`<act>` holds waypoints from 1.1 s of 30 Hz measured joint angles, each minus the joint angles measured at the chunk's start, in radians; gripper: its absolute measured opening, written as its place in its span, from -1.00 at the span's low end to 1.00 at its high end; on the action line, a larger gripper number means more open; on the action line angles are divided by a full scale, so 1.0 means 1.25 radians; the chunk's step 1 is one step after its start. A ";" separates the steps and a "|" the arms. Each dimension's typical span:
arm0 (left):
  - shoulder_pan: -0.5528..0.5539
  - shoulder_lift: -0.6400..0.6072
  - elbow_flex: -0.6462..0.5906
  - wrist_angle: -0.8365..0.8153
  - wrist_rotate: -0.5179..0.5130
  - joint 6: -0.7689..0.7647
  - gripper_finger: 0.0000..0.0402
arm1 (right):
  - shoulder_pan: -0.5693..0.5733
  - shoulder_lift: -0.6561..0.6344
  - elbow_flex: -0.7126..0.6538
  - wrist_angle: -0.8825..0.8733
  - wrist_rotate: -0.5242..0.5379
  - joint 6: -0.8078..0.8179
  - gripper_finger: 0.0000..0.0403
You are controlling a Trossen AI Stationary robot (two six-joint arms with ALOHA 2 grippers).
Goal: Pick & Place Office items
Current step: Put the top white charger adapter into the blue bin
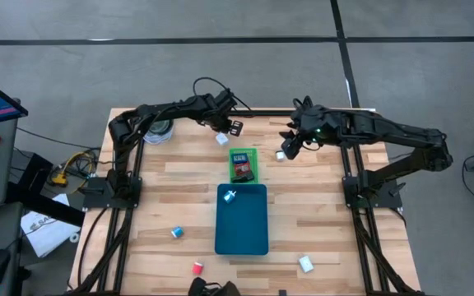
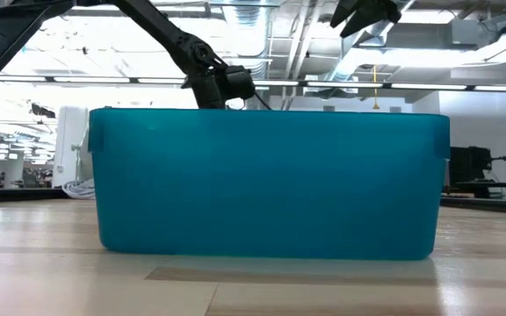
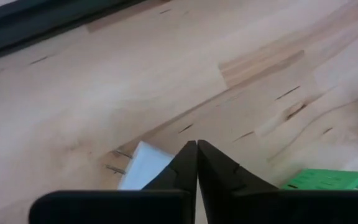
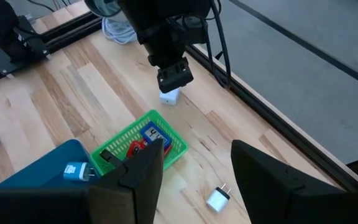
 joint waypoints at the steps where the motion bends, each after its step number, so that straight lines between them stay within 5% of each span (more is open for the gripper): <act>1: 0.000 0.000 -0.004 0.007 0.000 0.001 -0.98 | 0.000 -0.002 0.000 0.001 0.002 0.001 -0.10; 7: 0.000 0.000 -0.014 -0.030 0.018 0.050 -0.93 | 0.001 -0.004 0.000 0.000 0.003 0.015 -0.10; 16: -0.003 0.004 -0.014 -0.038 -0.001 0.106 -0.36 | 0.016 -0.006 0.000 0.000 0.020 0.020 -0.10; 19: 0.001 0.018 -0.015 -0.055 -0.005 0.100 -0.43 | 0.016 -0.006 0.000 0.000 0.021 0.027 -0.10; 26: 0.002 0.055 -0.009 -0.057 0.011 0.087 -0.95 | 0.016 -0.006 0.000 0.000 0.020 0.027 -0.10; 33: -0.021 0.047 -0.011 -0.132 0.008 0.106 -0.99 | 0.027 -0.006 0.000 -0.004 0.022 0.042 -0.10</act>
